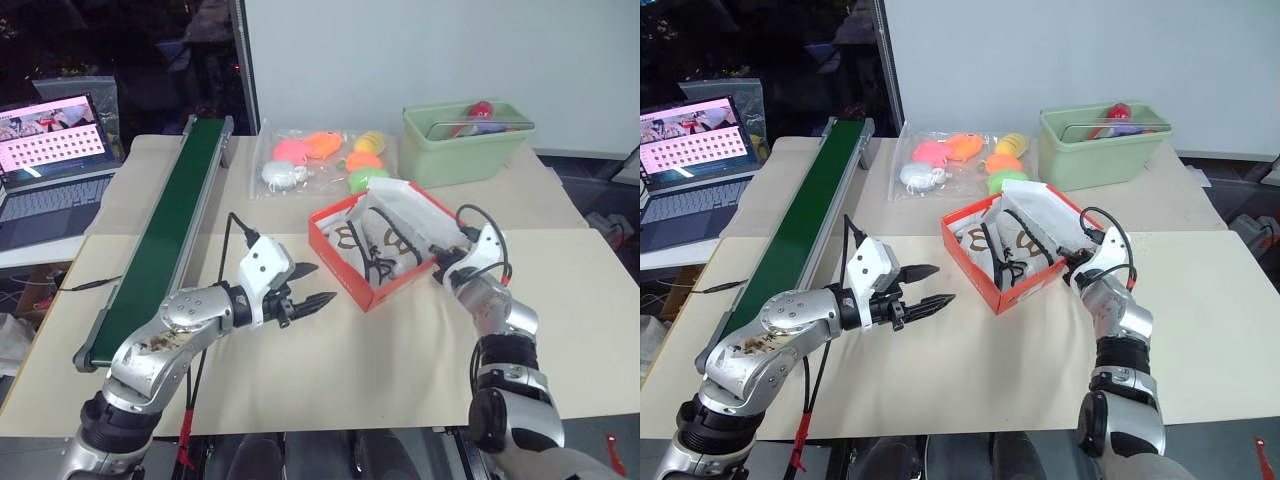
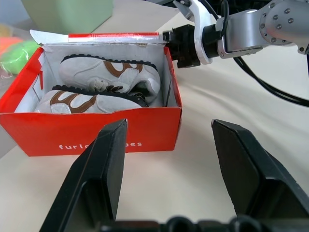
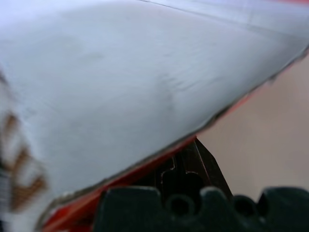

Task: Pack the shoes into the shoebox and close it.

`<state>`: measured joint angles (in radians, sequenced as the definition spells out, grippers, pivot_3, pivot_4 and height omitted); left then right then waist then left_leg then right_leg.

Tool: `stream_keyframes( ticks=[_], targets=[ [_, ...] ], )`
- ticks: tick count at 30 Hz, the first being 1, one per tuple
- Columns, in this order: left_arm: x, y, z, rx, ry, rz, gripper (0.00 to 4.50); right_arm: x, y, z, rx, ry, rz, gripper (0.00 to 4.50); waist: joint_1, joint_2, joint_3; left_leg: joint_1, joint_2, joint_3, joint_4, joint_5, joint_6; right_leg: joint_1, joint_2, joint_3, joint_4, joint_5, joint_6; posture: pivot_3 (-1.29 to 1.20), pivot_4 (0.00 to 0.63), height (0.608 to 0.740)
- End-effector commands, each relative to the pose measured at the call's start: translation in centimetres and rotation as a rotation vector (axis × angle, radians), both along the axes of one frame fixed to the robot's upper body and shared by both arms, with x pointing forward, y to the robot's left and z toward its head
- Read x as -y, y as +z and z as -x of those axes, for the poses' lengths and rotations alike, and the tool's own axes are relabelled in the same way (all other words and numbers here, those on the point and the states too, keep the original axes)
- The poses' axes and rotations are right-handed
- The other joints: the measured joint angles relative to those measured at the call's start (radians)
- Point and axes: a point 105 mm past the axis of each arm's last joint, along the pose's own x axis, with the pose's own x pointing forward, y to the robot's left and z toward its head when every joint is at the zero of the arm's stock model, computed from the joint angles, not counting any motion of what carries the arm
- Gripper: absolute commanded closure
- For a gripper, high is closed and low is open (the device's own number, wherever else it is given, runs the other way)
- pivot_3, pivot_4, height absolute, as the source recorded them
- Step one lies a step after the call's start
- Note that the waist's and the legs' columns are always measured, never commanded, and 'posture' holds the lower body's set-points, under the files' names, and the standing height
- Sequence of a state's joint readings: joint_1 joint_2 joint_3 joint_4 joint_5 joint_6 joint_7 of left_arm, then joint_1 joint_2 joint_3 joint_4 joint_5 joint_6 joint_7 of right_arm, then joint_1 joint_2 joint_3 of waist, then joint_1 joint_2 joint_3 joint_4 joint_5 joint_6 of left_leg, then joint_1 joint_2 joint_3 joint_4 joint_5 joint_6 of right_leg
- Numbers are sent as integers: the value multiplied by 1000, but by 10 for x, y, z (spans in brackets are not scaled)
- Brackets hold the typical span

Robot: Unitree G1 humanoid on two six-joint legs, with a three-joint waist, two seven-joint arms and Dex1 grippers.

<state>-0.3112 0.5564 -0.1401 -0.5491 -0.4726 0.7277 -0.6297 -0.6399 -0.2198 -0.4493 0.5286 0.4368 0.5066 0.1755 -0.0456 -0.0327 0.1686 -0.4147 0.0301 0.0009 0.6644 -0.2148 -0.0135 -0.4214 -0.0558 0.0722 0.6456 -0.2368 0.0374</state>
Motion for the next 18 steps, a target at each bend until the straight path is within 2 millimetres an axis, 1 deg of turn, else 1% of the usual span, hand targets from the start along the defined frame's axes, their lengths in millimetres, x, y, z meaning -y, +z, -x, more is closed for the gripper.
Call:
stream_keyframes(
  ticks=[1, 3, 5, 8, 10, 12, 14, 16, 18],
  targets=[
    [0, 10, -1, 45, -12, 1, 1566, -1, 32, 2, 179, 4, -1, 4464, -1, 0, 0, 0, 0, 0, 0, 0, 0, 0, 0, 0, 0, 0, 0, 0, 150, 729],
    [0, 9, 0, 44, -18, -3, 1566, -4, 41, 4, 234, 3, 77, 4464, -1, 0, 0, 0, 0, 0, 0, 0, 0, 0, 0, 0, 0, 0, 0, 0, 150, 729],
    [0, 9, -1, 43, -20, -6, 1566, -6, 46, 6, 261, 8, 148, 4464, -1, 0, 0, 0, 0, 0, 0, 0, 0, -1, 0, 0, 0, 0, 0, 0, 150, 729],
    [1, 9, 0, 41, -28, -8, 1566, -8, 56, 13, 319, 10, 480, 4464, -2, 0, 0, 0, 0, 0, 0, 0, 0, -1, 0, 0, 0, 0, 0, 0, 150, 729],
    [2, 9, 0, 41, -30, -9, 1566, -11, 60, 16, 352, 23, 621, 4464, -1, 0, 0, 0, 0, 0, 0, 0, 0, -1, 0, 0, 0, 0, 0, 0, 150, 729],
    [2, 8, 0, 38, -33, -11, 1566, -16, 66, 21, 401, 43, 886, 4464, -1, 0, 0, 0, 0, 0, 0, 0, 0, -1, 0, 0, 0, 0, 0, 0, 150, 729],
    [2, 8, 0, 35, -35, -13, 1566, -21, 72, 26, 454, 61, 1085, 4464, 0, 0, 0, 0, 0, 0, 0, 0, 0, -1, 0, 0, 0, 0, 0, 0, 150, 729],
    [2, 8, 0, 33, -36, -15, 1566, -22, 79, 31, 505, 53, 1247, 4464, 0, 0, 0, 0, 0, 0, 0, 0, 0, -1, 0, 0, 0, 0, 0, 0, 150, 729],
    [3, 8, -1, 31, -37, -15, 1566, -24, 85, 34, 551, 38, 1350, 4464, -1, 0, 0, 0, -1, 1, 0, 0, 0, -1, 0, 0, 0, 0, 0, 0, 150, 729]
  ],
)
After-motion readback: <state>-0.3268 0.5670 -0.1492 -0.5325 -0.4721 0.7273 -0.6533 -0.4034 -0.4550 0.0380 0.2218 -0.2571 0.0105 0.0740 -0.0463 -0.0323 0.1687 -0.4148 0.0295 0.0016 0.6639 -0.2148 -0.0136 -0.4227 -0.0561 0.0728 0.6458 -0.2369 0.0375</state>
